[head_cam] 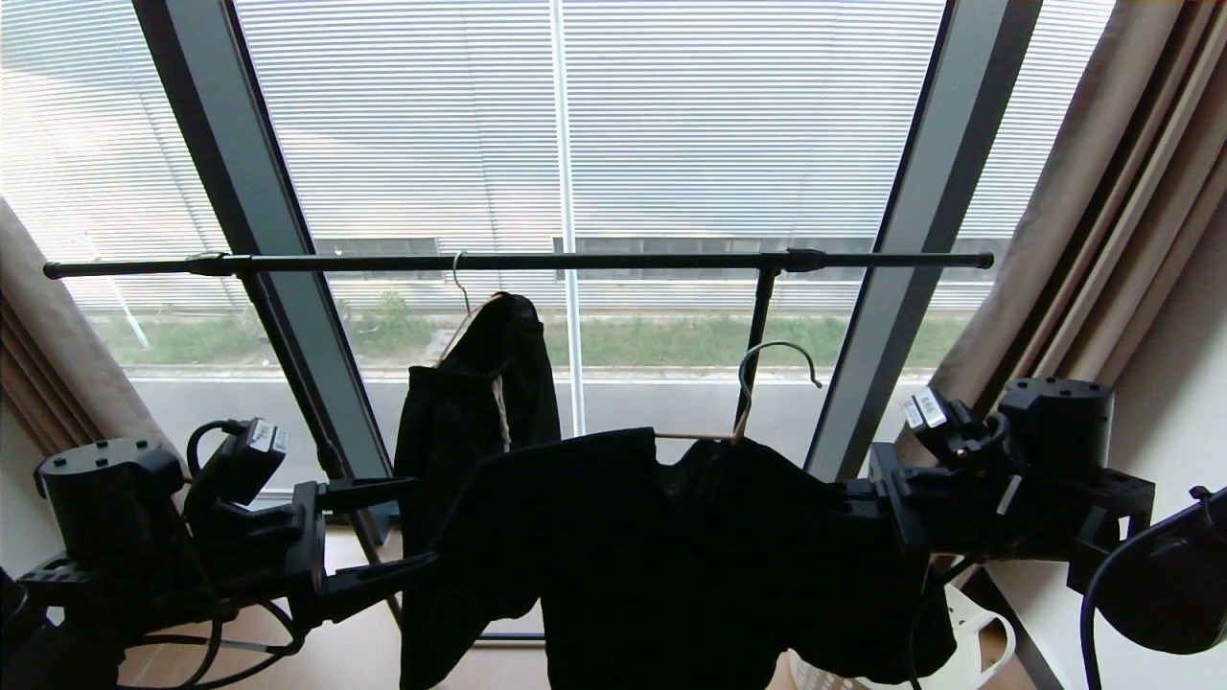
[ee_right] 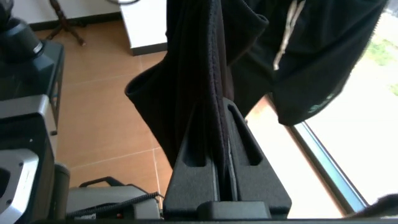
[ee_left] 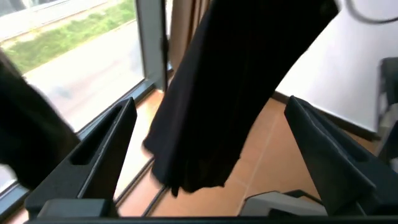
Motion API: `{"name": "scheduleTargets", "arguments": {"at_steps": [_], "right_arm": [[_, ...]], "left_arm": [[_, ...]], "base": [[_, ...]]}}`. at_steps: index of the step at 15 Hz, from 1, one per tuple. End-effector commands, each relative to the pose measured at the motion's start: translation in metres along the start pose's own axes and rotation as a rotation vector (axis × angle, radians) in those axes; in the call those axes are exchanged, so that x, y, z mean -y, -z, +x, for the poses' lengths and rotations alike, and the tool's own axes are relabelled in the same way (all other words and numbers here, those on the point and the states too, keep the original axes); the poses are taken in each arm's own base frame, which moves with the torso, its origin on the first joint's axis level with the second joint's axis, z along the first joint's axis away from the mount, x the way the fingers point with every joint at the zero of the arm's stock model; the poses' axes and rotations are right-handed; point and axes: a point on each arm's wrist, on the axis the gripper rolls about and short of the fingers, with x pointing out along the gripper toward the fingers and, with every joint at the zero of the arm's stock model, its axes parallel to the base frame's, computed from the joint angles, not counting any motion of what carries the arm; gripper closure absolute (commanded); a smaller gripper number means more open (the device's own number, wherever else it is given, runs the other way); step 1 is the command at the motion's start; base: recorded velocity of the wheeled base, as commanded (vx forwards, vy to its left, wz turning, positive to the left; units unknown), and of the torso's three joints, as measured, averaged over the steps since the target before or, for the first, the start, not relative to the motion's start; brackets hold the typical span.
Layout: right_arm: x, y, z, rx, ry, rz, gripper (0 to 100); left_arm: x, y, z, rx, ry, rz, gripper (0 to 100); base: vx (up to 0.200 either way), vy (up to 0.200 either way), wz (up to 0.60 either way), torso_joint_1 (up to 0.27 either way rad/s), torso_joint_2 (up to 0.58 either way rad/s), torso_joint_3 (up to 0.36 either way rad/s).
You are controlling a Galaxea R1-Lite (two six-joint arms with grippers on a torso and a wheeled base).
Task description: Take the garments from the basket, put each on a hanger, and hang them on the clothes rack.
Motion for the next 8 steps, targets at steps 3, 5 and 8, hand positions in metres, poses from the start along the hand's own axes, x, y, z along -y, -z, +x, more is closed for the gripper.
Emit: {"name": "scheduleTargets", "arguments": {"at_steps": [3,5,8], "right_arm": [[-0.003,0.011,0.01,-0.025,-0.033,-0.015,100],[-0.005,0.013,0.012,-0.032,-0.044,-0.023,100],[-0.013,0.015,0.02,-0.041,-0.083,-0.022,100]], "left_arm": [[0.026,-0.034,-0.002,0.006,0.048,0.02,0],[0.034,-0.04,0.0,-0.02,0.08,-0.016,0],[0.039,-0.04,0.006,-0.038,0.114,-0.018,0]], "base": [[0.0,0.0,0.0,0.0,0.0,0.0],[0.0,0.0,0.0,0.0,0.0,0.0],[0.0,0.0,0.0,0.0,0.0,0.0]]}}
